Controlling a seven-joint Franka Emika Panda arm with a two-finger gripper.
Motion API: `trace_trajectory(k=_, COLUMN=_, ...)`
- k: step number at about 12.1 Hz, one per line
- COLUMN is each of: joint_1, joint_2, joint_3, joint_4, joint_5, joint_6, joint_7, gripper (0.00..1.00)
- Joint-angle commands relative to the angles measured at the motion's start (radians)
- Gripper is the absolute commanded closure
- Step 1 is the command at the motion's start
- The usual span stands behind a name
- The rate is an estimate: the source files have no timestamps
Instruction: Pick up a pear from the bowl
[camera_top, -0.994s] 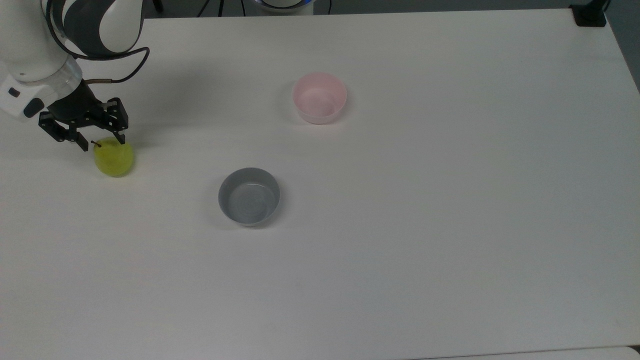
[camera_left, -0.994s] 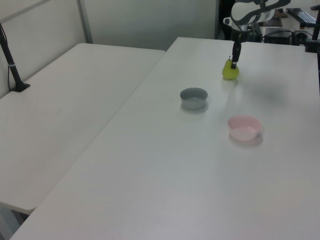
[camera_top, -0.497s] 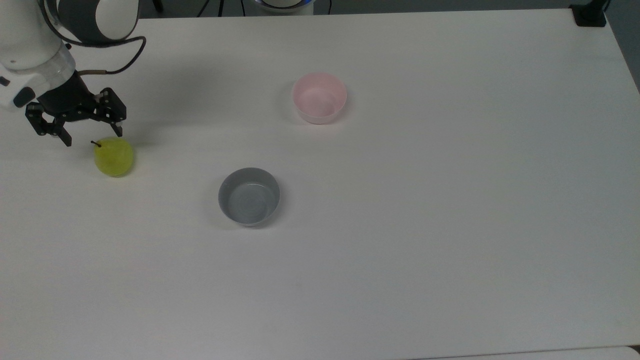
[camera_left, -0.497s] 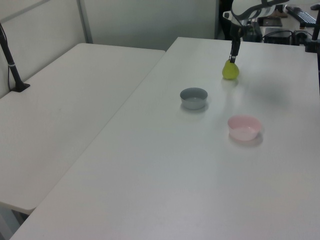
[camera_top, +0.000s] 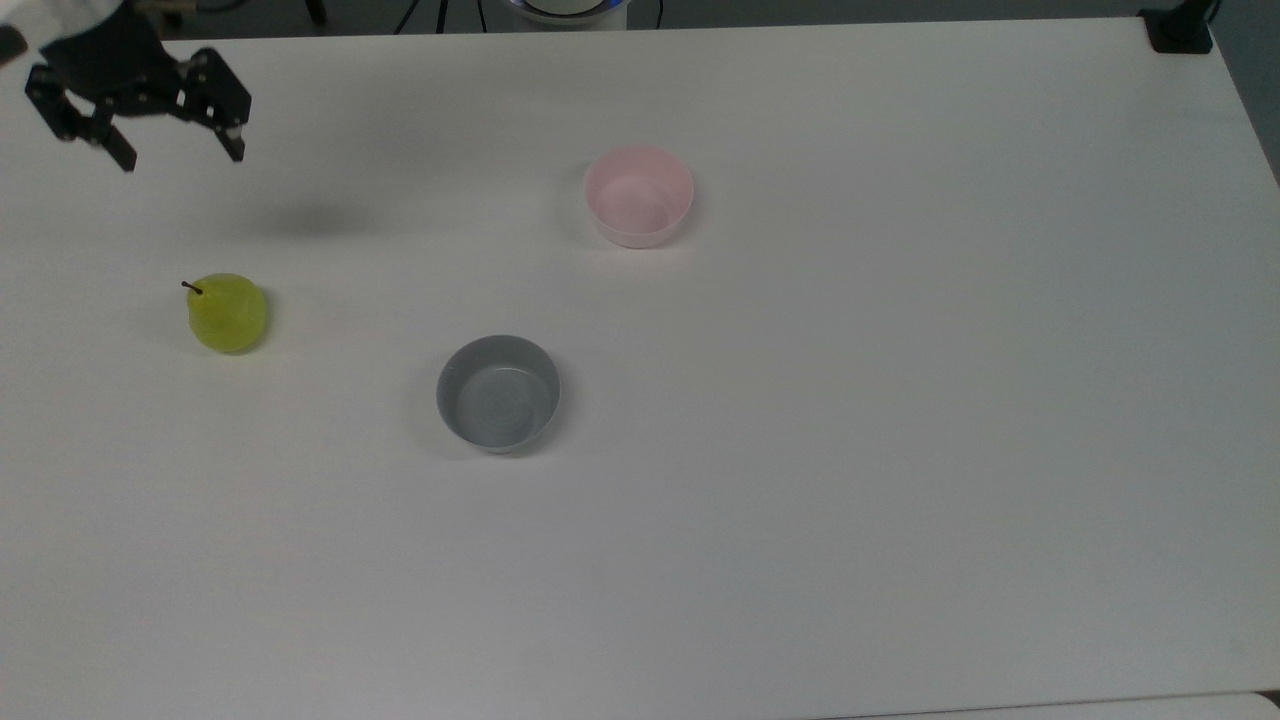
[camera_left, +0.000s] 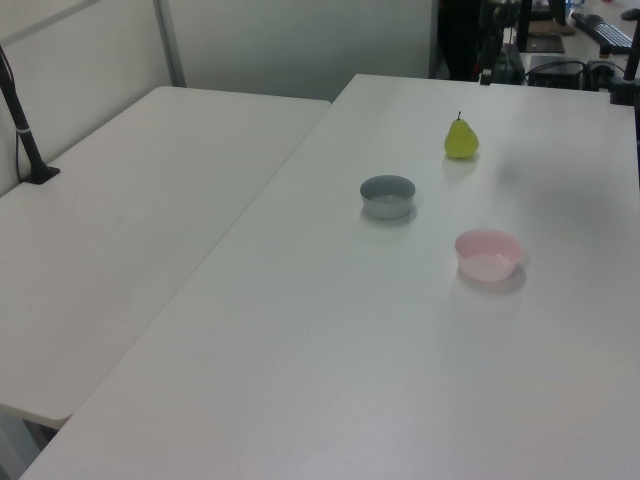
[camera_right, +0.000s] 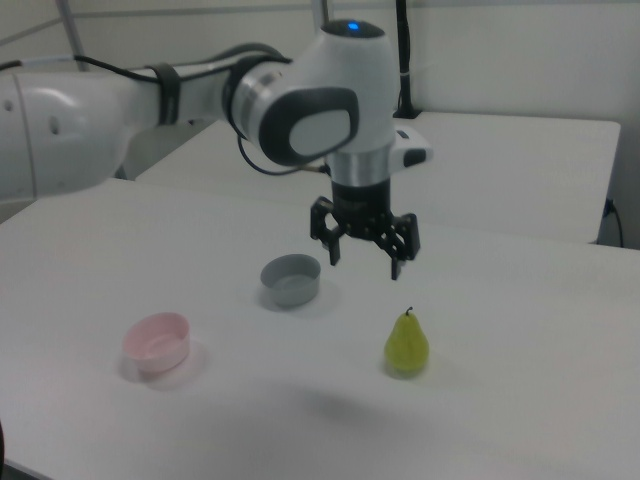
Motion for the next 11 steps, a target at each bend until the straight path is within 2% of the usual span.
trace_trajectory(k=1, joint_1=0.04, joint_2=-0.122, joint_3=0.001, joint_4=-0.021, joint_5=-0.025, joint_6=-0.139, joint_7=0.127, gripper=0.0)
trace_trajectory(k=5, joint_1=0.144, joint_2=-0.247, joint_3=0.0, joint_4=-0.027, joint_5=-0.065, joint_6=-0.266, joint_7=0.37, gripper=0.0)
trace_trajectory(k=8, joint_1=0.253, joint_2=-0.301, joint_3=0.001, joint_4=-0.031, joint_5=-0.074, joint_6=-0.301, joint_7=0.48, gripper=0.0)
trace_trajectory(k=11, joint_1=0.275, joint_2=-0.318, joint_3=0.061, joint_4=-0.028, joint_5=-0.079, joint_6=-0.297, joint_7=0.491, gripper=0.0)
